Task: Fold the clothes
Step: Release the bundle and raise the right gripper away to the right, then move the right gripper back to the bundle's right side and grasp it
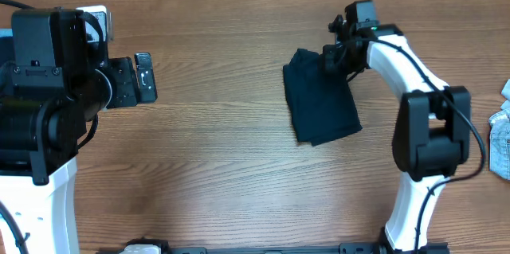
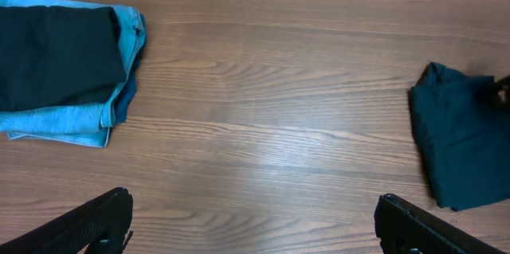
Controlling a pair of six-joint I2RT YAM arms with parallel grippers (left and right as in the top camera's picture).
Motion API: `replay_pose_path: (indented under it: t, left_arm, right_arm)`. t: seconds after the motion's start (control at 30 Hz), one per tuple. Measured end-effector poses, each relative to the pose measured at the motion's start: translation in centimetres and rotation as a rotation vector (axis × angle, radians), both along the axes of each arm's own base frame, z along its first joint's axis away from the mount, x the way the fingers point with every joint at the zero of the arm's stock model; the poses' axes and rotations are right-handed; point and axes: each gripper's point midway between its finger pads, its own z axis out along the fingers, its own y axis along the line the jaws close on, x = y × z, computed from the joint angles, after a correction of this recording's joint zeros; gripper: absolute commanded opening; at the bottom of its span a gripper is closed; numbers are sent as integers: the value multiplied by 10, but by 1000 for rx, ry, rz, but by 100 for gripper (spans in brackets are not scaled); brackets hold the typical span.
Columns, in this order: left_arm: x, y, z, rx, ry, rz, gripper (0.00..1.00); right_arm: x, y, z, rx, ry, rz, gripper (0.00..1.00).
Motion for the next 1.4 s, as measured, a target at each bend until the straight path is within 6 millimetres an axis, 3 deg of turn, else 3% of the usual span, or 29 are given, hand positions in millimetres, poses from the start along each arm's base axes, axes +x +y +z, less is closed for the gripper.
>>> replay_pose_path:
  t: [0.2,0.37,0.47,0.5,0.57,0.77,0.87,0.9,0.93,1.03,1.17,1.27,1.4]
  left_arm:
    - [0,0,0,0,0,0,100]
    - [0,0,0,0,0,0,100]
    - [0,0,0,0,0,0,100]
    - [0,0,0,0,0,0,100]
    - [0,0,0,0,0,0,100]
    - [0,0,0,0,0,0,100]
    - [0,0,0,0,0,0,100]
    - [0,0,0,0,0,0,100]
    - [0,0,0,0,0,0,100]
    - [0,0,0,0,0,0,100]
    - [0,0,0,0,0,0,100]
    - [0,0,0,0,0,0,100]
    - [0,0,0,0,0,0,100]
  right_arm:
    - [26,5,-17,19,-80,3,15]
    - [19,3,-12,12,-39,3,31]
    - [6,2,5,3,21,5,51]
    - [1,1,16,4,35,4,57]
    - [-5,0,48,4,35,3,59]
    - [-29,-10,167,26,-94,-26,62]
    - [-50,-34,208,35,-130,-87,66]
    - [-56,-45,215,35,-128,-115,73]
    - [-66,-71,227,36,-130,-192,75]
    - [-79,-113,229,82,-89,-317,87]
    - [-88,-162,217,137,-49,-450,89]
    - [-100,-172,190,162,29,-481,89]
    - [-115,-160,136,202,148,-449,90]
